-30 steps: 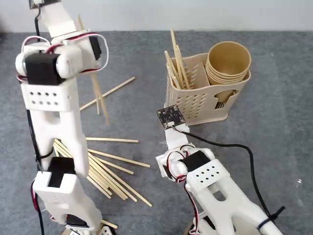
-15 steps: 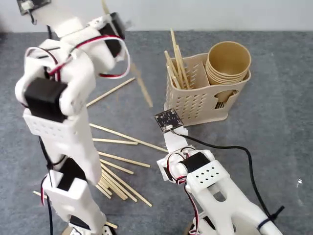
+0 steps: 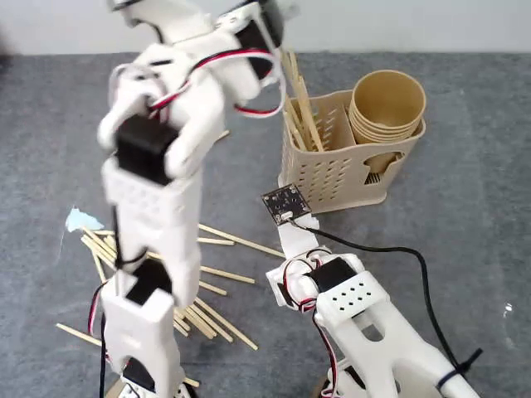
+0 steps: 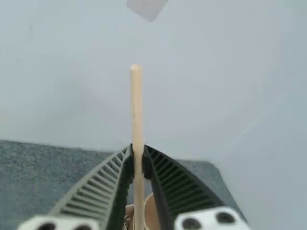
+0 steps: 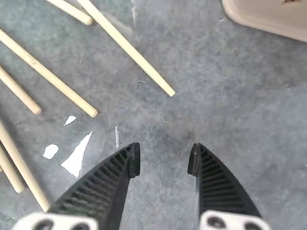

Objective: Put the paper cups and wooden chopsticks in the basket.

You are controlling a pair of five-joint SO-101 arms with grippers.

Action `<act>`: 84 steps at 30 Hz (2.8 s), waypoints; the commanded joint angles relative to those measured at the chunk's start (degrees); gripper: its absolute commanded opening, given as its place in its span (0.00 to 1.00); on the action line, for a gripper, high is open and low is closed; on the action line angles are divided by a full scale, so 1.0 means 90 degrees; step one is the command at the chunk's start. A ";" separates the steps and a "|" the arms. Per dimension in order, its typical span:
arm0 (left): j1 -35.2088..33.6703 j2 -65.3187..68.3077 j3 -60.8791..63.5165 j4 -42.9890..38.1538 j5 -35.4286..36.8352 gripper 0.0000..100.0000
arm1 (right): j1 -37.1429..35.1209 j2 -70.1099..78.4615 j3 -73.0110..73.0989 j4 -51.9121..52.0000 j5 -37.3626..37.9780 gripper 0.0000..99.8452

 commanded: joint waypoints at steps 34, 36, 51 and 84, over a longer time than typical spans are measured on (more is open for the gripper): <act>0.0059 0.1192 -0.0220 -0.0869 -0.1758 0.10 | 0.0044 -0.0200 -0.0049 -0.0005 0.0088 0.18; 0.0059 0.1182 -0.0230 -0.0752 -0.1739 0.18 | 0.0044 -0.0200 -0.0049 -0.0005 0.0088 0.18; -0.1084 0.0381 -0.1636 0.1465 -0.1758 0.22 | 0.0054 -0.0200 -0.0049 -0.0005 0.0088 0.18; -0.5822 -0.5158 0.8513 0.2227 -0.3380 0.22 | 0.0054 -0.0200 -0.0029 -0.0005 0.0088 0.18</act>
